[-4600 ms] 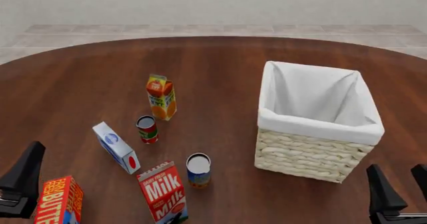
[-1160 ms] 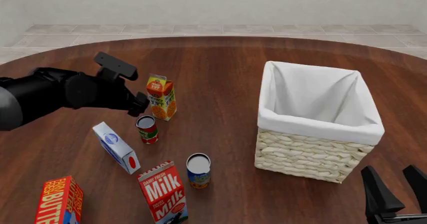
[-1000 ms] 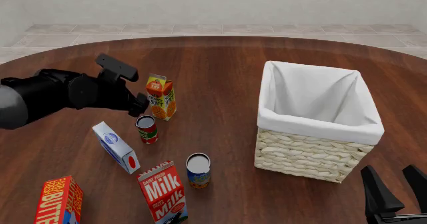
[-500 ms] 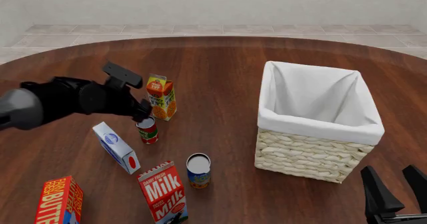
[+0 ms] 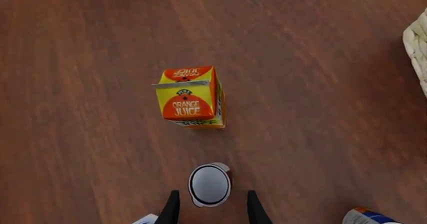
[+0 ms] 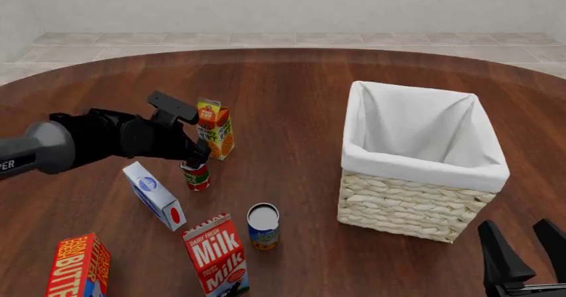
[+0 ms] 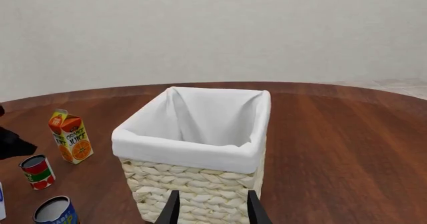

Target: Pick up the alphabet soup and the tomato sauce, and put them in the basket.

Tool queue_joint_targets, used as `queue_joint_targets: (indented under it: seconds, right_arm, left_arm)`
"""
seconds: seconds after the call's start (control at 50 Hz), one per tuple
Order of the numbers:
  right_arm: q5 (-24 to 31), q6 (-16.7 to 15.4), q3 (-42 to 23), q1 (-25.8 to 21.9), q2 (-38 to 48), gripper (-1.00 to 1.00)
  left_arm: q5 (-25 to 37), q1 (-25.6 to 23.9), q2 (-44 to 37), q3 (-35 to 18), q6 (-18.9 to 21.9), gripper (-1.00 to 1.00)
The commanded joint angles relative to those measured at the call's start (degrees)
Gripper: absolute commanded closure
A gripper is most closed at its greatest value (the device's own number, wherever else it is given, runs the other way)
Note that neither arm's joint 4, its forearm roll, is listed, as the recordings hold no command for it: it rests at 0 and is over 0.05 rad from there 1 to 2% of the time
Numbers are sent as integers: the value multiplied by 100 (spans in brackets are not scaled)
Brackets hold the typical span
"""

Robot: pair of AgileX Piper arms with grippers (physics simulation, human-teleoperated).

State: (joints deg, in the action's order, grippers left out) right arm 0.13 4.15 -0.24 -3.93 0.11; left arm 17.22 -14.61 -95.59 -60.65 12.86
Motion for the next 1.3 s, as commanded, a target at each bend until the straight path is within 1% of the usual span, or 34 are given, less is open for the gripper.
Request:
queue_joint_targets:
  seconds: [0.02, 0.28, 0.42, 0.64, 0.84, 1.3]
  right_arm:
    - [5, 13, -3, 2, -3, -100]
    - [6, 15, -7, 9, -2, -100]
    - [5, 14, -9, 7, -2, -100]
    - [9, 5, -1, -3, -5, -100]
    - [4, -5, -1, -17, -2, -100]
    - [0, -25, -1, -6, 6, -100]
  left_arm:
    - [-69, -55, -102, 73, -62, -100]
    - [-139, -135, -204, 103, -123, -100]
    - [-206, -96, -283, 128, -89, -100]
    - [-314, 87, -330, 205, 124, -100]
    - [-410, 182, -385, 247, 171, -100]
    - [-639, 160, -578, 344, 42, -100]
